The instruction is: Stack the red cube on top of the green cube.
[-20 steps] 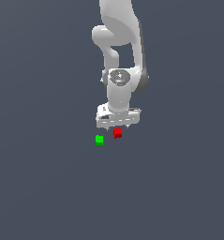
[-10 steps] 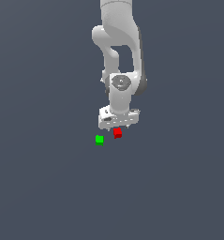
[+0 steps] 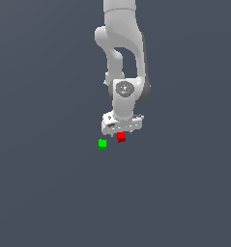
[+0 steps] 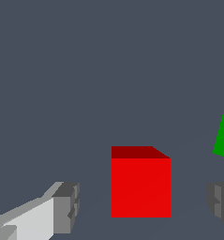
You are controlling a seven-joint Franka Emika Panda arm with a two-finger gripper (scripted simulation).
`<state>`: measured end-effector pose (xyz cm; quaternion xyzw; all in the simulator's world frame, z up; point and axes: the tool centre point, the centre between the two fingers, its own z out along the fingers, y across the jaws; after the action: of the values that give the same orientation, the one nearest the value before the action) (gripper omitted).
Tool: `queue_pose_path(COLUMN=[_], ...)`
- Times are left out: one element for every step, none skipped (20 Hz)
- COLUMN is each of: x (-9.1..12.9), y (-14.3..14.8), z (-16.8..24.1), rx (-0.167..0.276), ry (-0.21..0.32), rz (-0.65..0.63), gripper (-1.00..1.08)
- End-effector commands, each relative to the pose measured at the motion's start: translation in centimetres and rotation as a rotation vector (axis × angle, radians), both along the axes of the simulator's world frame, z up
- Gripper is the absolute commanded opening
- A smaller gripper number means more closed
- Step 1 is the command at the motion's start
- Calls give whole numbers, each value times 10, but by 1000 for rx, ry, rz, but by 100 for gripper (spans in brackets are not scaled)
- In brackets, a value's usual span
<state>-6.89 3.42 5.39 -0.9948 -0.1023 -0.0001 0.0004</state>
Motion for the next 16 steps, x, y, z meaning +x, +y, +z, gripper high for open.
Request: queue_pose_path(x=[-1,-1,-1,-1,-1,-1,0,0,0,0,0,0,0,0,0,0], y=[0,0,0,0,0,0,0,0,0,0,0,0,0,0,0,0], z=[-12,-17,-21,-25,-28,-30,-32,-33,-34,-34,-34,-34,-34,-34,-34,-34], rx=[0,0,0,0,0,-1,-1,-1,-1,-1,-1,-1,-1,-1,-1,-1], ry=[1,1,1,1,1,0,0,0,0,0,0,0,0,0,0,0], rz=[1,1,1,1,1,1,1,1,1,1,1,1,1,1,1,1], gripper=[100,100,100,100,100,100,100,100,100,100,-100,-100,-100,-100,-100,-100])
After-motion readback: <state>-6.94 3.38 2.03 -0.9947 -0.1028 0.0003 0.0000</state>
